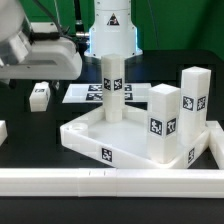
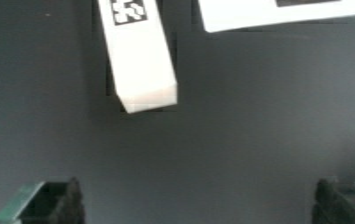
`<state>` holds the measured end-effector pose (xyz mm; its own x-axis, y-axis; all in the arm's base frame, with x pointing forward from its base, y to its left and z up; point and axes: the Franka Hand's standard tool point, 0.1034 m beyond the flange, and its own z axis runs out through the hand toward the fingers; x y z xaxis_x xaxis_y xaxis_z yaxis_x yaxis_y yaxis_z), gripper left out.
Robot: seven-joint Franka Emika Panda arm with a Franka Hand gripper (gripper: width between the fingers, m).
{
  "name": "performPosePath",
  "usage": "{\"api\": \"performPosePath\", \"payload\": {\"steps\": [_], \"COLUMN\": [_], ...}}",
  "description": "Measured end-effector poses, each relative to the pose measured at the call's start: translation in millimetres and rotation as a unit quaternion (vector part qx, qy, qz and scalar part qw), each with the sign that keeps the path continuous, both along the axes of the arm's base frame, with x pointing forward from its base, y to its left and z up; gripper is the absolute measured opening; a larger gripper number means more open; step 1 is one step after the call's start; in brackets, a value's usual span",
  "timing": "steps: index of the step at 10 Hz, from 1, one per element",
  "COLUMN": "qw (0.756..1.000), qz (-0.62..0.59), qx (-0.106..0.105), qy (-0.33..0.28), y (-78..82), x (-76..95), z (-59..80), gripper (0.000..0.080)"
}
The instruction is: Assemble desk
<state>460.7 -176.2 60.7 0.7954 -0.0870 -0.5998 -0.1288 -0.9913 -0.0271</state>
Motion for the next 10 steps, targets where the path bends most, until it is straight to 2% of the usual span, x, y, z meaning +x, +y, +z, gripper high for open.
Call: {"api": "performPosePath", "payload": {"steps": [1, 6, 7, 8, 10], "qw": [1.0, 1.0, 0.999, 0.998, 0.997], "qz": [0.008, 0.013, 0.04, 0.058, 0.069], "qx": [-0.004, -0.007, -0.02, -0.02, -0.018], "qy": [-0.003, -0.002, 0.0, -0.002, 0.006], "y": [-2.3, -3.7, -7.5, -6.3, -5.8], "x": [-3.0, -2.5, -9.2, -17.2, -22.3], "z": [-4.2, -4.3, -10.5, -15.6, -16.6], "gripper": [0.0648, 0.0648, 0.0648, 0.0648, 0.0648]}}
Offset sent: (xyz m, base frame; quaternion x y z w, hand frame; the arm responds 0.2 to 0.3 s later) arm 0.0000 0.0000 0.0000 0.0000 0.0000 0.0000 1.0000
